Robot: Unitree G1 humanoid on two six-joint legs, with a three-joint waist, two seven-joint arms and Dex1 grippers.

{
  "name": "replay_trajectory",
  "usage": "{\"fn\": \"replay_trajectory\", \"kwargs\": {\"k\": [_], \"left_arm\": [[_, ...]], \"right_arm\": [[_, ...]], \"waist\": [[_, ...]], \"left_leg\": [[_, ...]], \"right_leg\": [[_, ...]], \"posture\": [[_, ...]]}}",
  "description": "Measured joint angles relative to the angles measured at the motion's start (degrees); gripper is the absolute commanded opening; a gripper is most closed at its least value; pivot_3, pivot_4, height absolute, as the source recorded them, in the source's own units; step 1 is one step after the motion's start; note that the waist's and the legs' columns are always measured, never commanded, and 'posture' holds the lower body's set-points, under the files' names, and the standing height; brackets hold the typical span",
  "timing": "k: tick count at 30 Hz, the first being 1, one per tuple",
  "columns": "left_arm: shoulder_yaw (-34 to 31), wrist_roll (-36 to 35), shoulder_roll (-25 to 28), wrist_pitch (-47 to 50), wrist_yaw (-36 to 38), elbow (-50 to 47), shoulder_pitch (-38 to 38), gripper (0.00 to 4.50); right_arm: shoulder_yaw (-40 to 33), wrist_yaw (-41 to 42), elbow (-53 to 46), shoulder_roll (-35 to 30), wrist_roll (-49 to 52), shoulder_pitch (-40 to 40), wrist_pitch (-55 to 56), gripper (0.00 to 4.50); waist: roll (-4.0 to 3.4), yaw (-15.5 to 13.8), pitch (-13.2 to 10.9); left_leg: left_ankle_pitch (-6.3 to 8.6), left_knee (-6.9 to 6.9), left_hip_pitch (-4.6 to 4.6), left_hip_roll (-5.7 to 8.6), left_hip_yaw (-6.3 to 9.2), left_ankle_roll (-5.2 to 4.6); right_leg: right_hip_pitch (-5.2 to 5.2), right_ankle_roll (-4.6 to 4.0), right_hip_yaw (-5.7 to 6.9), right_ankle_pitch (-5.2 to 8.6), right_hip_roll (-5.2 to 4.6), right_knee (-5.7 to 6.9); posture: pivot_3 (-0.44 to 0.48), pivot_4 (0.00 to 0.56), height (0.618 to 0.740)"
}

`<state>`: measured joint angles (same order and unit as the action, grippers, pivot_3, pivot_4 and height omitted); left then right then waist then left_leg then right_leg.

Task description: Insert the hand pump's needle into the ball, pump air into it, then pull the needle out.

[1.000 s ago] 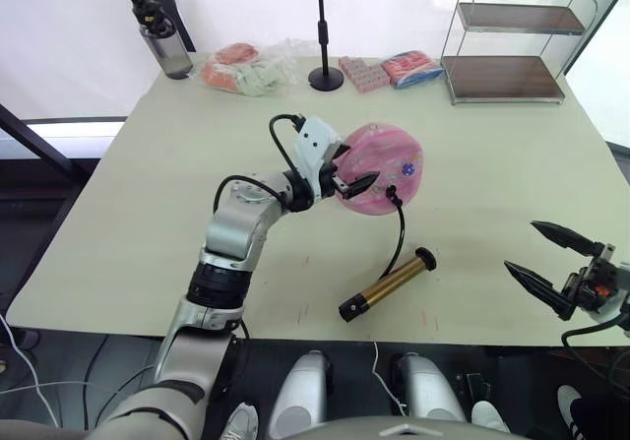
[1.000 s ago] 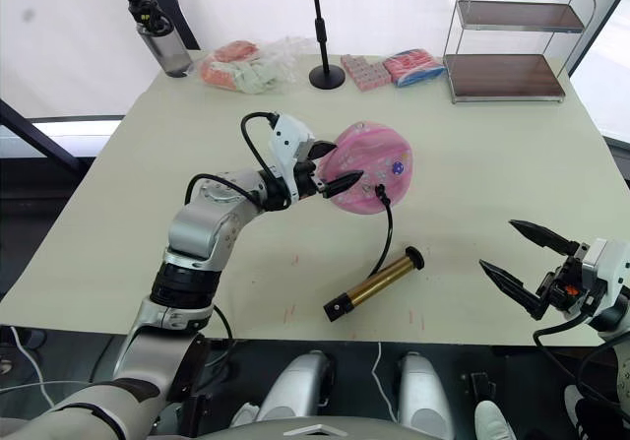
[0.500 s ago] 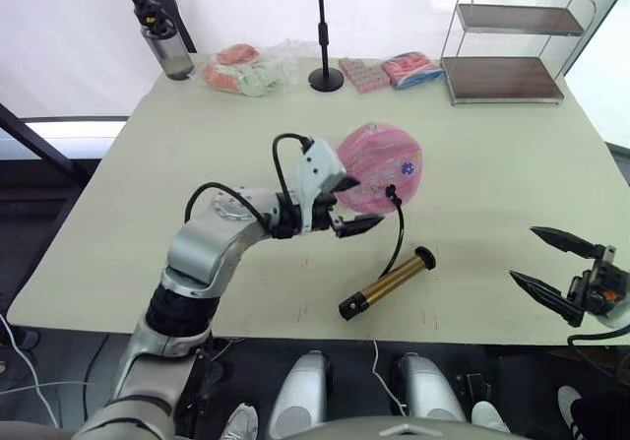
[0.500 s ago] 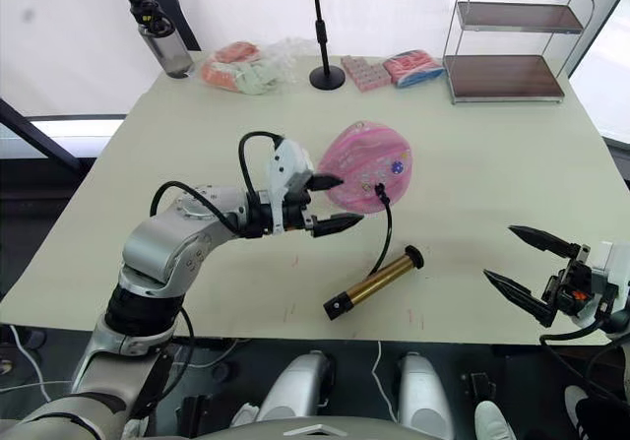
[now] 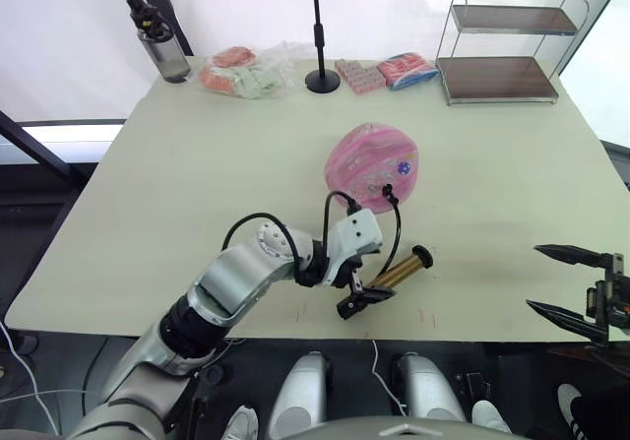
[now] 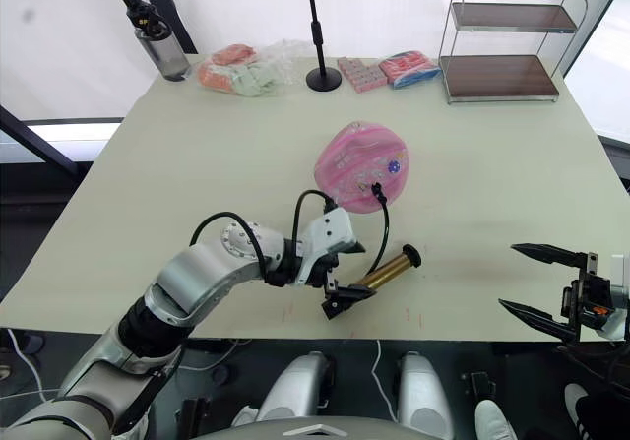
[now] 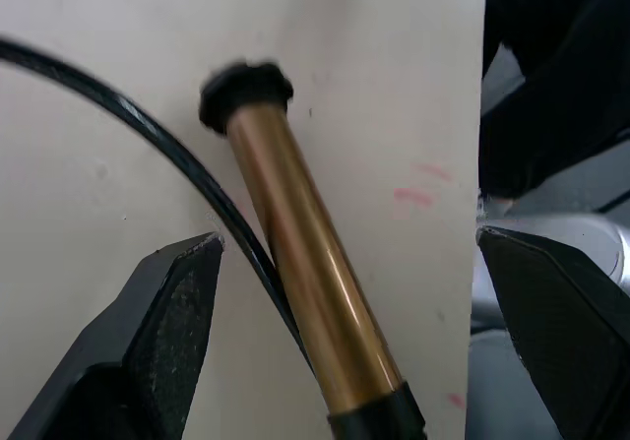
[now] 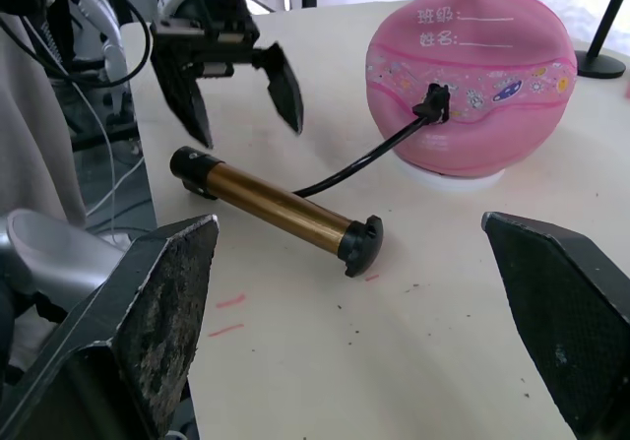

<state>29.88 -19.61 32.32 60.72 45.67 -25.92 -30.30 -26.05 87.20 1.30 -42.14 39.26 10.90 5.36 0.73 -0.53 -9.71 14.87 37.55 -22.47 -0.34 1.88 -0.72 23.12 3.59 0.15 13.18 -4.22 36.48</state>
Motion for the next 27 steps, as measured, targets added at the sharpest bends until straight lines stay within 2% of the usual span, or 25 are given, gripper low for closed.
{"fn": "replay_trajectory", "kwargs": {"k": [5, 13, 16, 22, 24, 27], "left_arm": [[6.56, 5.09, 1.05, -0.3, -2.97, 0.78, -0.22, 4.38], [10.52, 10.01, 1.13, -2.7, -4.72, 1.99, -0.15, 4.38], [10.55, 10.88, 0.88, -3.72, -4.98, 2.78, 0.09, 3.72], [9.4, 11.7, 0.08, -6.88, -5.61, 4.2, 0.88, 1.28], [9.03, 11.89, 0.5, -7.74, -5.31, 4.32, 1.0, 1.02], [7.72, 12.61, 3.3, -12.52, -3.28, 5.58, 1.77, 1.02]], "right_arm": [[-0.01, -0.05, -0.05, 0.32, 0.1, 1.14, 0.38, 4.5], [-0.63, 0.41, -0.22, 0.44, 0.67, 1.73, 1.08, 4.5], [-1.49, 1.69, -0.05, 0.0, 0.98, 1.74, 1.5, 4.5], [-1.52, 4.47, 1.16, -0.54, 1.0, 1.06, 2.39, 4.5], [-1.52, 4.6, 1.21, -0.54, 1.01, 0.69, 2.39, 4.5], [-1.51, 4.72, 1.53, -0.54, 1.01, -0.31, 2.41, 4.5]], "waist": [[0.0, -0.14, 0.0], [-0.01, -0.12, 0.01], [-0.01, -0.13, 0.01], [-0.01, -0.06, 0.01], [-0.01, -0.02, 0.01], [-0.03, -0.04, 0.02]], "left_leg": [[0.0, 0.01, 0.01, 0.0, -0.03, 0.0], [0.0, 0.02, 0.04, 0.0, -0.06, 0.0], [0.0, 0.03, 0.04, 0.01, -0.06, 0.0], [0.0, 0.07, 0.07, 0.0, -0.07, 0.0], [0.0, 0.07, 0.09, 0.0, -0.09, 0.0], [0.0, 0.08, 0.12, 0.0, -0.12, 0.0]], "right_leg": [[0.0, 0.0, -0.04, 0.0, -0.01, 0.01], [0.0, -0.01, -0.08, 0.0, 0.0, 0.04], [0.0, 0.0, -0.08, 0.0, 0.0, 0.04], [0.0, -0.01, -0.12, 0.0, 0.0, 0.1], [0.0, -0.01, -0.15, 0.0, 0.0, 0.12], [0.0, -0.02, -0.18, 0.0, 0.01, 0.16]], "posture": [[0.0, 0.15, 0.74], [0.0, 0.15, 0.74], [0.0, 0.15, 0.74], [0.0, 0.15, 0.74], [0.0, 0.15, 0.74], [0.0, 0.15, 0.74]]}}
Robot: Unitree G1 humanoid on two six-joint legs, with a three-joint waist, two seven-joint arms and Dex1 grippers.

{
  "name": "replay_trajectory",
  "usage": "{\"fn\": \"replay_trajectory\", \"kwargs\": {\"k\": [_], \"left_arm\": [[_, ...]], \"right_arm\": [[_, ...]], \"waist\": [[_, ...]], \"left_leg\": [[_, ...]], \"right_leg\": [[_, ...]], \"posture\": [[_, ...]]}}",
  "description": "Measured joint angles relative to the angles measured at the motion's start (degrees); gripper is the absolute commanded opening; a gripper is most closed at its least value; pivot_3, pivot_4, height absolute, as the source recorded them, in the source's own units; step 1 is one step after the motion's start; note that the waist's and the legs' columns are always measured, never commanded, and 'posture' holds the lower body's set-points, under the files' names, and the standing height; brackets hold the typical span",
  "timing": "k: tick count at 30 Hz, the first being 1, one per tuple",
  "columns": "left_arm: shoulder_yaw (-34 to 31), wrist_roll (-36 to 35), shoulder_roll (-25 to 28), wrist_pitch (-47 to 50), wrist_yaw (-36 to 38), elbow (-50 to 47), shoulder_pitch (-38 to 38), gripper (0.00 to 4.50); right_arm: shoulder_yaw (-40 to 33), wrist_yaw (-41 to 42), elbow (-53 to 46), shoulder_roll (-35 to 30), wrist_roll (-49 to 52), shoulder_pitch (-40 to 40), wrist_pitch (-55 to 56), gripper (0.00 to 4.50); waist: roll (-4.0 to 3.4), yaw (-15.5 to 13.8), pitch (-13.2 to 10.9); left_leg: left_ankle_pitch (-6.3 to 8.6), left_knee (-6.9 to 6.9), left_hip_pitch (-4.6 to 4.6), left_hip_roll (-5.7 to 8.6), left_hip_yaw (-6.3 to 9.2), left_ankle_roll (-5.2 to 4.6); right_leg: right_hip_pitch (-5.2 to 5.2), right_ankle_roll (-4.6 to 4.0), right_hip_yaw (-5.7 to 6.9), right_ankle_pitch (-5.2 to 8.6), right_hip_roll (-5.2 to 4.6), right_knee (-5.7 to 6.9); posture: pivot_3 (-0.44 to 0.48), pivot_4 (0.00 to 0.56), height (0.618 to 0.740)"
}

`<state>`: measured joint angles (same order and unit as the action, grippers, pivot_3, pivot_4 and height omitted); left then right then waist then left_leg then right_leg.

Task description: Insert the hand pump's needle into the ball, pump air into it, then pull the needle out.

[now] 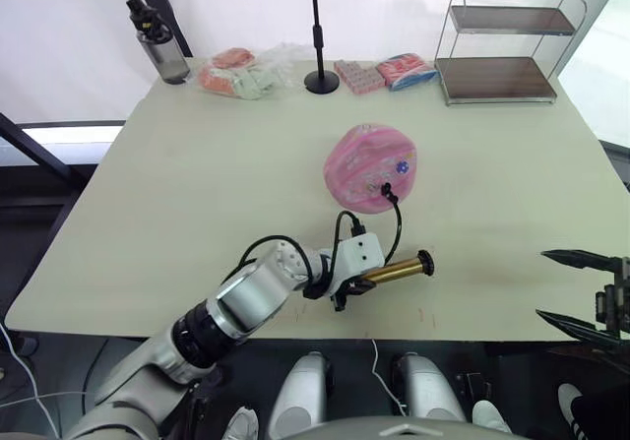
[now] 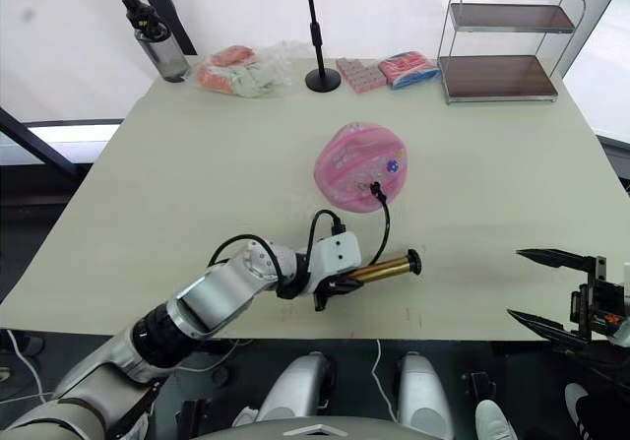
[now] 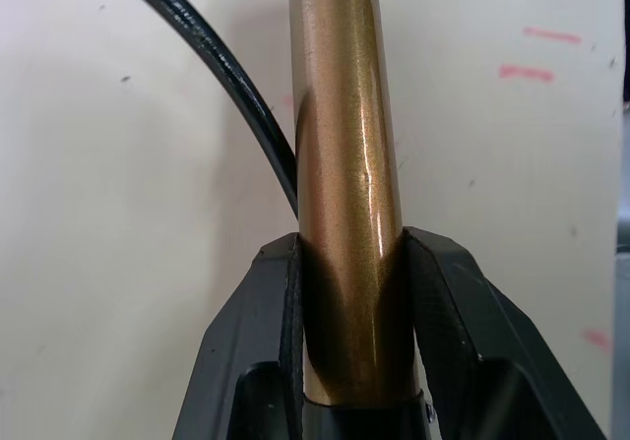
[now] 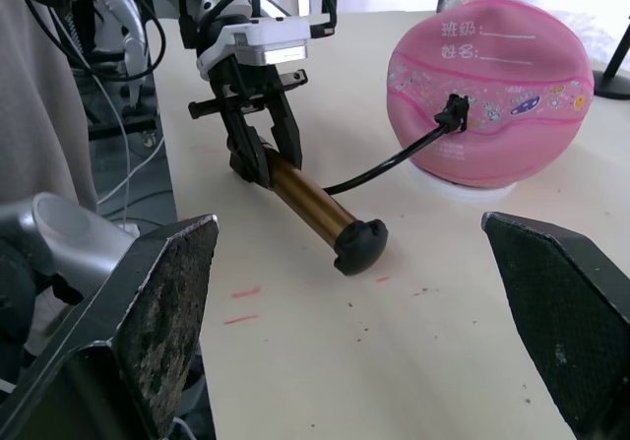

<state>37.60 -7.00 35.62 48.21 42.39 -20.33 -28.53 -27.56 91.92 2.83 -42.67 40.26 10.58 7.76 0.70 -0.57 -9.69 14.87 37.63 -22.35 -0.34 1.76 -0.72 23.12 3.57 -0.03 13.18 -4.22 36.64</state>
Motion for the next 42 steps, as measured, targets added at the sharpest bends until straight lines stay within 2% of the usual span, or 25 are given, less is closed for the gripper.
{"fn": "replay_trajectory", "kwargs": {"k": [4, 9, 11, 15, 20, 28, 31, 36, 42], "left_arm": [[-3.67, -0.21, 0.61, -7.54, 2.54, 3.05, 1.06, 1.02], [-13.03, -3.89, -0.6, -18.6, 6.66, 8.72, 2.38, 1.02], [-14.0, -4.37, -0.91, -19.7, 7.11, 9.08, 2.66, 1.02], [-18.89, -8.71, -4.48, -23.3, 9.26, 10.39, 6.35, 1.02], [-23.64, -14.16, -8.94, -25.26, 11.15, 10.58, 10.37, 1.02], [-26.34, -15.81, -12.15, -29.5, 12.83, 14.03, 12.99, 1.02], [-26.76, -16.53, -13.87, -30.74, 13.61, 14.9, 13.09, 1.02], [-26.69, -16.69, -15.07, -32.07, 14.19, 15.32, 13.04, 1.02], [-26.27, -16.65, -15.61, -32.46, 14.92, 15.39, 13.03, 1.02]], "right_arm": [[0.07, -0.53, -0.12, 0.54, 0.26, -1.1, -0.23, 4.5], [1.68, -6.07, -3.51, 3.86, 0.66, -2.82, -2.22, 4.5], [1.99, -7.09, -4.13, 4.15, 0.62, -2.8, -2.76, 4.5], [3.2, -14.35, -9.7, 7.25, 1.53, -1.91, -6.95, 4.5], [4.59, -29.7, -18.77, 11.55, 7.14, -2.41, -17.31, 4.5], [9.57, -54.68, -27.76, 16.87, 14.92, -7.92, -32.53, 4.5], [12.79, -65.1, -30.31, 19.41, 20.85, -11.38, -39.21, 4.5], [15.92, -76.81, -30.2, 22.53, 29.7, -17.05, -46.35, 4.5], [17.13, -85.11, -28.67, 25.37, 35.8, -20.2, -48.96, 4.5]], "waist": [[0.0, -0.07, 0.0], [-0.02, 0.04, 0.01], [-0.02, -0.02, 0.01], [-0.03, -0.11, 0.02], [-0.06, 0.13, 0.03], [-0.07, 0.33, 0.04], [-0.07, 0.46, 0.04], [-0.07, 0.99, 0.05], [-0.08, 1.28, 0.05]], "left_leg": [[0.0, 0.06, -0.02, 0.0, 0.0, 0.0], [0.0, 0.14, -0.02, -0.02, -0.01, 0.0], [0.0, 0.16, -0.04, -0.01, 0.0, 0.0], [0.01, 0.24, -0.08, -0.02, 0.04, -0.01], [0.02, 0.32, -0.09, -0.03, 0.1, -0.03], [0.04, 0.39, -0.15, -0.02, 0.09, -0.05], [0.05, 0.42, -0.19, -0.03, 0.11, -0.07], [0.06, 0.47, -0.21, -0.03, 0.13, -0.1], [0.08, 0.5, -0.24, -0.03, 0.14, -0.13]], "right_leg": [[0.0, 0.0, 0.0, 0.0, -0.01, 0.01], [0.02, -0.01, -0.01, 0.0, 0.01, 0.09], [0.02, -0.01, 0.0, 0.0, 0.0, 0.09], [0.03, 0.0, 0.02, 0.0, -0.01, 0.12], [0.04, -0.01, 0.0, 0.0, 0.0, 0.2], [0.06, -0.01, 0.03, -0.01, 0.02, 0.22], [0.06, -0.02, 0.08, -0.01, 0.03, 0.23], [0.06, -0.02, 0.1, -0.01, 0.04, 0.25], [0.07, -0.01, 0.11, -0.01, 0.05, 0.26]], "posture": [[0.0, 0.15, 0.74], [0.0, 0.15, 0.74], [0.0, 0.15, 0.74], [0.0, 0.15, 0.74], [0.0, 0.15, 0.74], [0.0, 0.15, 0.74], [0.0, 0.15, 0.74], [0.0, 0.15, 0.74], [0.0, 0.15, 0.74]]}}
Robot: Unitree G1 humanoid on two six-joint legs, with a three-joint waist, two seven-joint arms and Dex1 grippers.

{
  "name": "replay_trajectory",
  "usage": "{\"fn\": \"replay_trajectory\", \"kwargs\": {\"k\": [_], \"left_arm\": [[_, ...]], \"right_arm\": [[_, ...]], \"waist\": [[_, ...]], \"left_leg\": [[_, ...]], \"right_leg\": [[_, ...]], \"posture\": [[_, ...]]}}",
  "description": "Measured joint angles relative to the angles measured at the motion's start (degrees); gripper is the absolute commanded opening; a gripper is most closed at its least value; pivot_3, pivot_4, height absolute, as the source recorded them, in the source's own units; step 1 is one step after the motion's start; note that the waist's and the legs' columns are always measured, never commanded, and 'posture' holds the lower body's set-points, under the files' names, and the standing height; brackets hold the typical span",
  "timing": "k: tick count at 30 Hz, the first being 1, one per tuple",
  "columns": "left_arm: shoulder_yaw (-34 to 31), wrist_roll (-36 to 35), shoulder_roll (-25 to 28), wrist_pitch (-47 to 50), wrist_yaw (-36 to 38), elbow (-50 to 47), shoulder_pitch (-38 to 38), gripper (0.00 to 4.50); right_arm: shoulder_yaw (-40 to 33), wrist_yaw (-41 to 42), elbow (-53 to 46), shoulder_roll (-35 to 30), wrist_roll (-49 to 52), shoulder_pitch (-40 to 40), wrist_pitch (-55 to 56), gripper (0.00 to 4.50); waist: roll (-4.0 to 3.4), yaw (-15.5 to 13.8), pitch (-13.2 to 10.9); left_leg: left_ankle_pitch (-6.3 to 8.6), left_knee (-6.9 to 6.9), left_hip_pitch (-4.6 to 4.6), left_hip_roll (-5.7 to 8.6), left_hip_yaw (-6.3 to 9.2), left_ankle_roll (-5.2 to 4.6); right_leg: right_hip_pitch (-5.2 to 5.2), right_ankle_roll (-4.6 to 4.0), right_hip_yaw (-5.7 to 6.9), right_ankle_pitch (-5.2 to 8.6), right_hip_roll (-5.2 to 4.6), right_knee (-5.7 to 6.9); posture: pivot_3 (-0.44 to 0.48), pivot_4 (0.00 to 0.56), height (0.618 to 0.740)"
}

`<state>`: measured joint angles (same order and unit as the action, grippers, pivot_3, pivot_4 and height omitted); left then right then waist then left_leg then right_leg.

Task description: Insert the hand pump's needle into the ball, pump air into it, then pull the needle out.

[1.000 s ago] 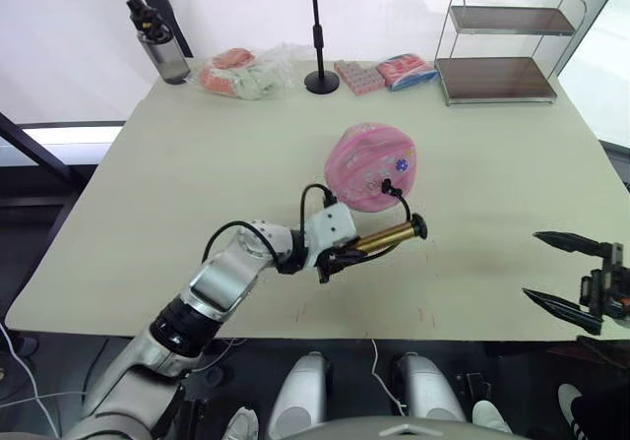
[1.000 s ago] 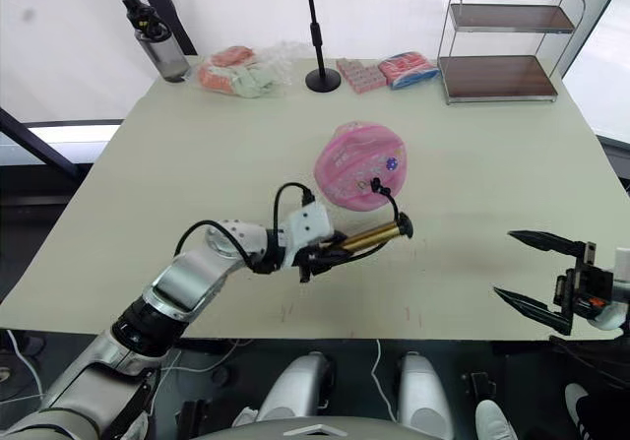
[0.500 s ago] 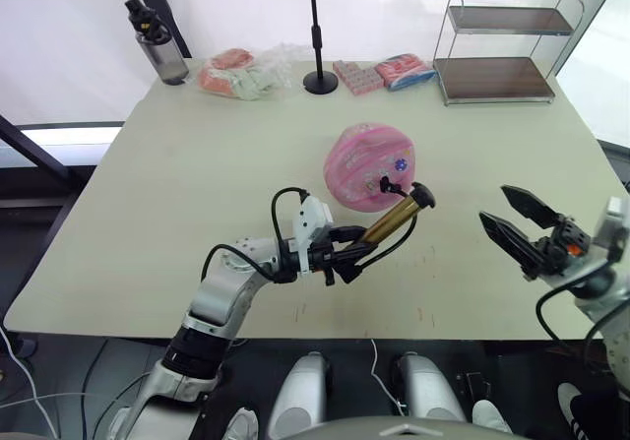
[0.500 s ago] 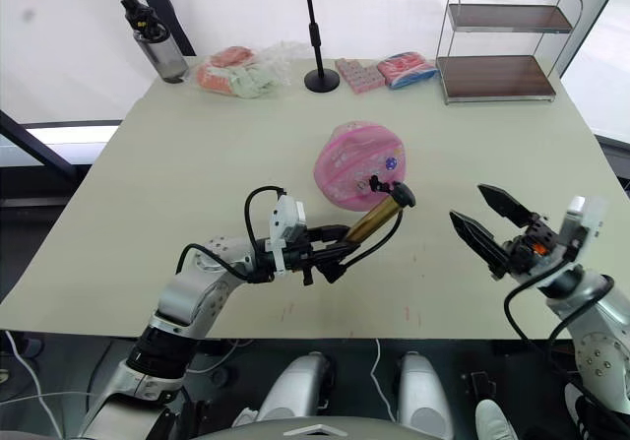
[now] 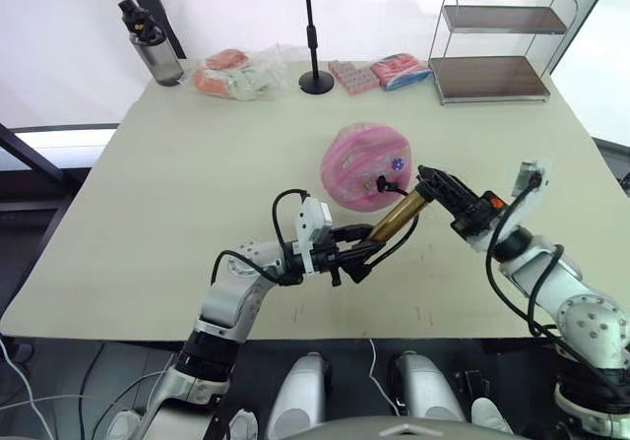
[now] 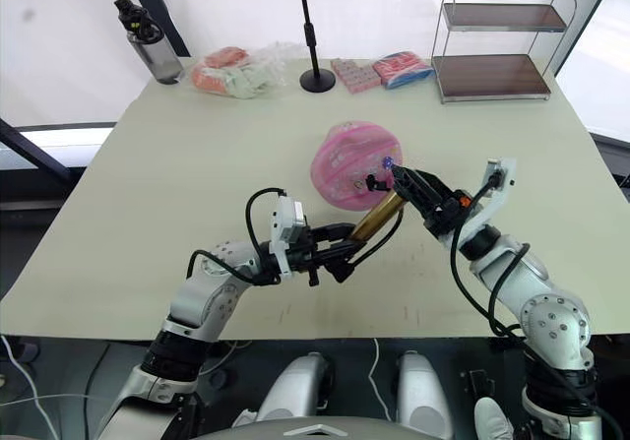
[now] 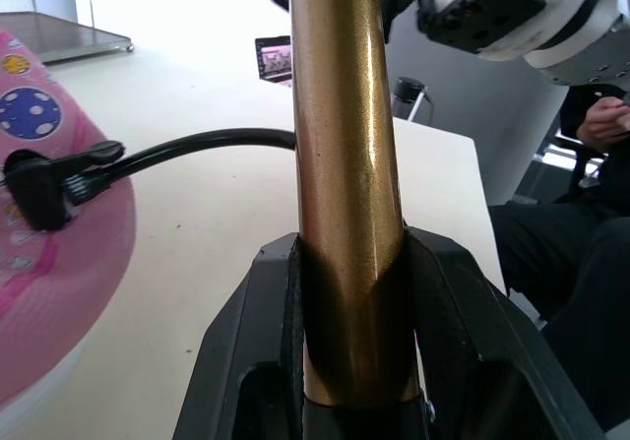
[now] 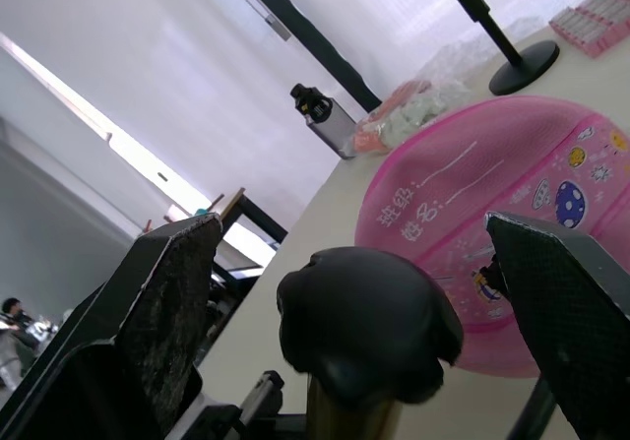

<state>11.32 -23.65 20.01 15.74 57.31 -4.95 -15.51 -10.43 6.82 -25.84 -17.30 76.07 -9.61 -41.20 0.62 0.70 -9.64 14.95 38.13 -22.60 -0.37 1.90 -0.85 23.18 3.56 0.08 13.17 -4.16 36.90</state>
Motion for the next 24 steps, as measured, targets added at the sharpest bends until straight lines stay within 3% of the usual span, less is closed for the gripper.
{"fn": "replay_trajectory", "kwargs": {"k": [19, 24], "left_arm": [[-0.01, 0.97, -1.09, -1.26, 0.03, 1.13, -0.03, 1.02], [-0.22, 3.4, -5.77, -11.39, -1.29, 6.24, 0.04, 1.02]], "right_arm": [[2.52, -0.68, -0.03, 1.36, -2.62, -0.04, 0.24, 4.5], [3.53, 3.3, -0.43, -0.23, -6.54, -0.56, 0.84, 4.5]], "waist": [[0.0, 0.09, 0.0], [-0.01, 0.07, 0.0]], "left_leg": [[0.02, 0.01, 0.0, -0.02, 0.0, -0.03], [0.02, 0.03, 0.0, -0.01, -0.02, -0.03]], "right_leg": [[0.01, 0.0, 0.0, 0.0, 0.02, 0.01], [0.02, 0.0, -0.01, 0.0, 0.02, 0.0]], "posture": [[0.0, 0.15, 0.74], [0.0, 0.15, 0.74]]}}
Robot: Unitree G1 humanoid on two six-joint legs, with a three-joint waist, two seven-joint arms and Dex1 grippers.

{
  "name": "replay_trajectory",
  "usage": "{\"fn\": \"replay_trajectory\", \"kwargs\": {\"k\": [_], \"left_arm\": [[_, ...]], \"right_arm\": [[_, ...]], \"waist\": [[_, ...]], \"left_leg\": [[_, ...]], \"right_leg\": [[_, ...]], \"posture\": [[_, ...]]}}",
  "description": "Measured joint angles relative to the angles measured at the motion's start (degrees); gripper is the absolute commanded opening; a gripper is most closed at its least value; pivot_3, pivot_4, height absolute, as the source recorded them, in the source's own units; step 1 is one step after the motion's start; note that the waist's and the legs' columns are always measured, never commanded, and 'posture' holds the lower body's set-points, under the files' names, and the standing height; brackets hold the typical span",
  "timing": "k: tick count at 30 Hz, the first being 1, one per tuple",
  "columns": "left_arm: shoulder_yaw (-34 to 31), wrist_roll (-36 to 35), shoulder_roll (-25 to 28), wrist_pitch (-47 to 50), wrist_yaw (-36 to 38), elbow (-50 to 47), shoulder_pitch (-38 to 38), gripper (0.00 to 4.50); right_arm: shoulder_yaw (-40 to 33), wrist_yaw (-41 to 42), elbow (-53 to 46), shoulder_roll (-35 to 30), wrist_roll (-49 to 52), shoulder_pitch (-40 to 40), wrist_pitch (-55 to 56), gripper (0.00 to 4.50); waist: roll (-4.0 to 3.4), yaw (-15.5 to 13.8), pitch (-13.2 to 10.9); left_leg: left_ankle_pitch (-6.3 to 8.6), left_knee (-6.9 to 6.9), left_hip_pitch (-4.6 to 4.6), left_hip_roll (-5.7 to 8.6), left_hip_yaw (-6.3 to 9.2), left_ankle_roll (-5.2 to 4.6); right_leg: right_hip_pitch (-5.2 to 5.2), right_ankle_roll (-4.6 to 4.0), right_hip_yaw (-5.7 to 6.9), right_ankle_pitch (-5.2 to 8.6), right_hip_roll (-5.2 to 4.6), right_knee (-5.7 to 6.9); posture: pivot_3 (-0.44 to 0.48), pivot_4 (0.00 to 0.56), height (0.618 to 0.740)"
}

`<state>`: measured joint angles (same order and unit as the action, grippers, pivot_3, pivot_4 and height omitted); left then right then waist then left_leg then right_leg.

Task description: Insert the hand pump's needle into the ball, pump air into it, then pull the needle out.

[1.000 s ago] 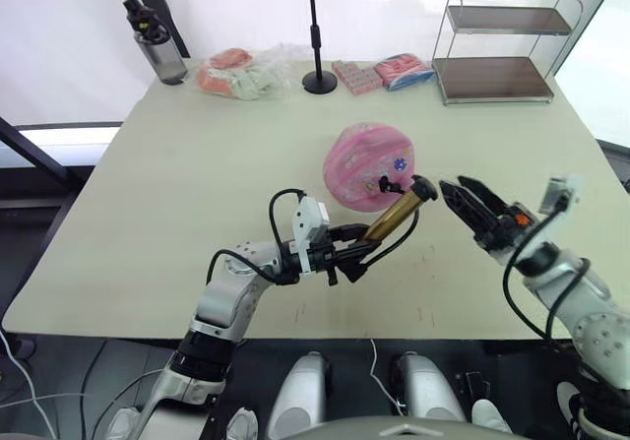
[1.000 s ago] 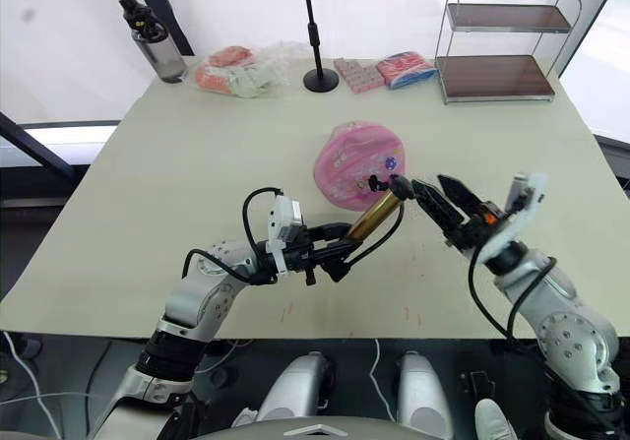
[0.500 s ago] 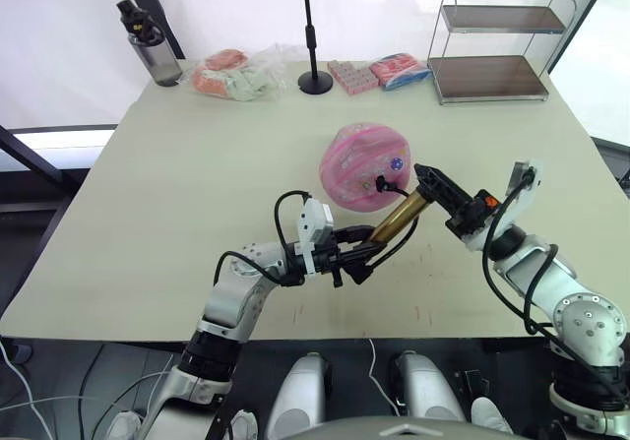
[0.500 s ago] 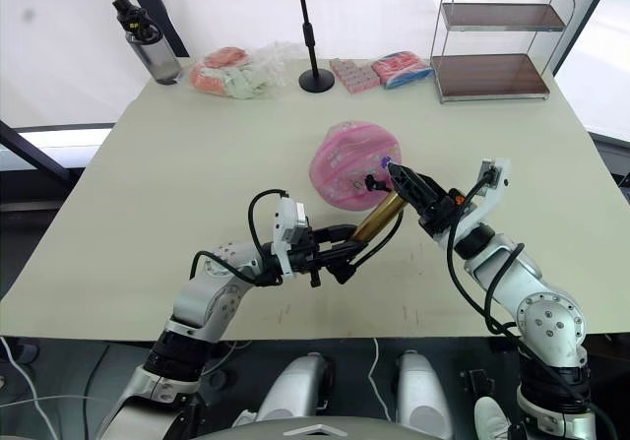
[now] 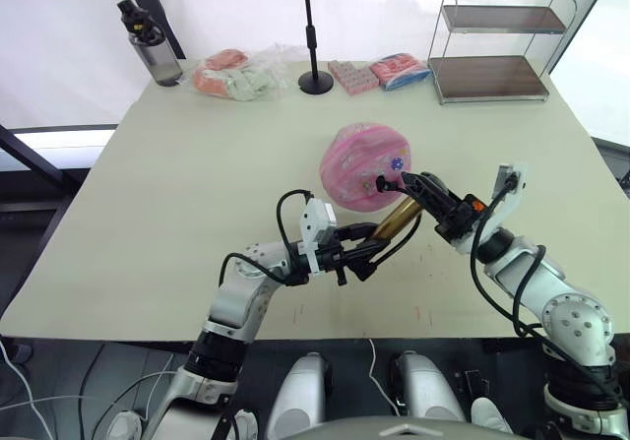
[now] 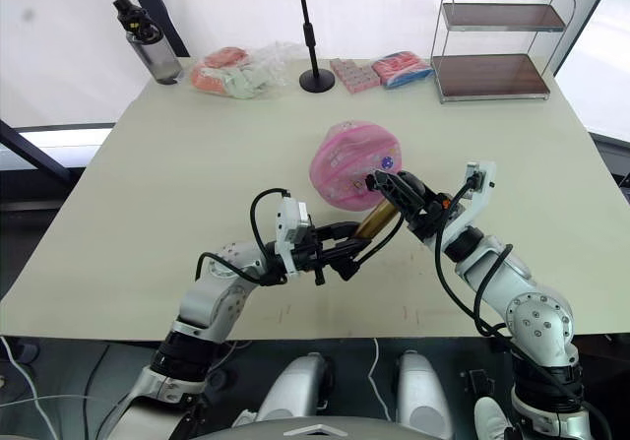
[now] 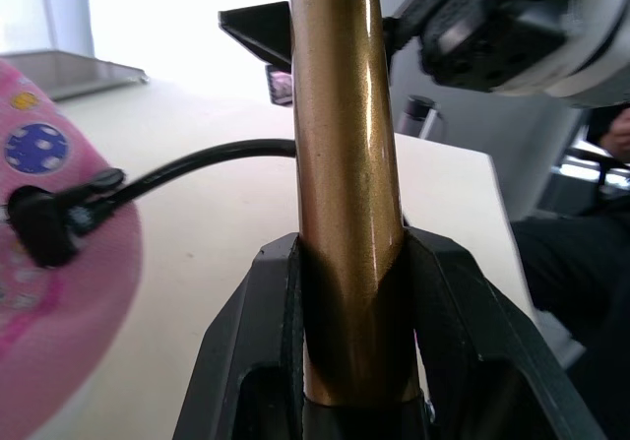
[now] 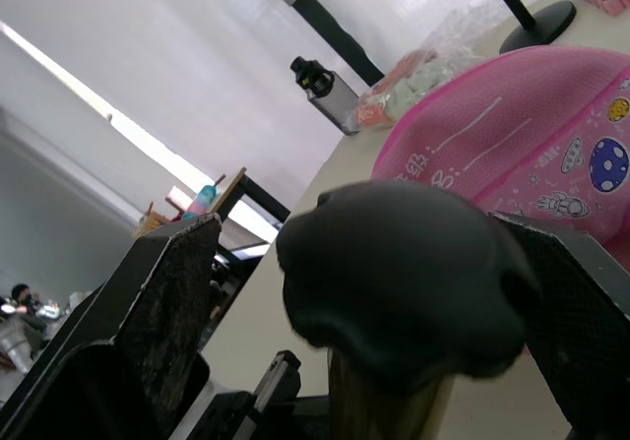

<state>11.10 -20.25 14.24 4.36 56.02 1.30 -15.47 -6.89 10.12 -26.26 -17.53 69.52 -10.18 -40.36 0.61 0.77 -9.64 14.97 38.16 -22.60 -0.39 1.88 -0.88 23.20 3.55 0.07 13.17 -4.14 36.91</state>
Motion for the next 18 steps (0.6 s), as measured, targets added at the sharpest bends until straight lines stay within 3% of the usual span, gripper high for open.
{"fn": "replay_trajectory", "kwargs": {"k": [12, 18], "left_arm": [[-1.0, 4.26, -7.82, -28.8, 1.82, 20.76, -0.39, 1.02], [-2.0, 3.58, -9.46, -31.53, 3.0, 24.35, -2.71, 1.02]], "right_arm": [[2.57, 11.64, -0.34, -6.02, -12.67, -3.76, 3.4, 4.5], [2.72, 13.12, -0.93, -5.49, -15.55, -3.97, 4.56, 4.5]], "waist": [[0.0, -0.07, 0.0], [0.0, -0.03, 0.0]], "left_leg": [[0.05, 0.09, -0.06, 0.01, 0.01, -0.08], [0.06, 0.11, -0.08, 0.01, 0.02, -0.1]], "right_leg": [[0.0, 0.01, 0.02, 0.0, 0.0, -0.02], [0.0, 0.01, 0.03, -0.01, 0.0, -0.02]], "posture": [[0.0, 0.15, 0.74], [0.0, 0.15, 0.74]]}}
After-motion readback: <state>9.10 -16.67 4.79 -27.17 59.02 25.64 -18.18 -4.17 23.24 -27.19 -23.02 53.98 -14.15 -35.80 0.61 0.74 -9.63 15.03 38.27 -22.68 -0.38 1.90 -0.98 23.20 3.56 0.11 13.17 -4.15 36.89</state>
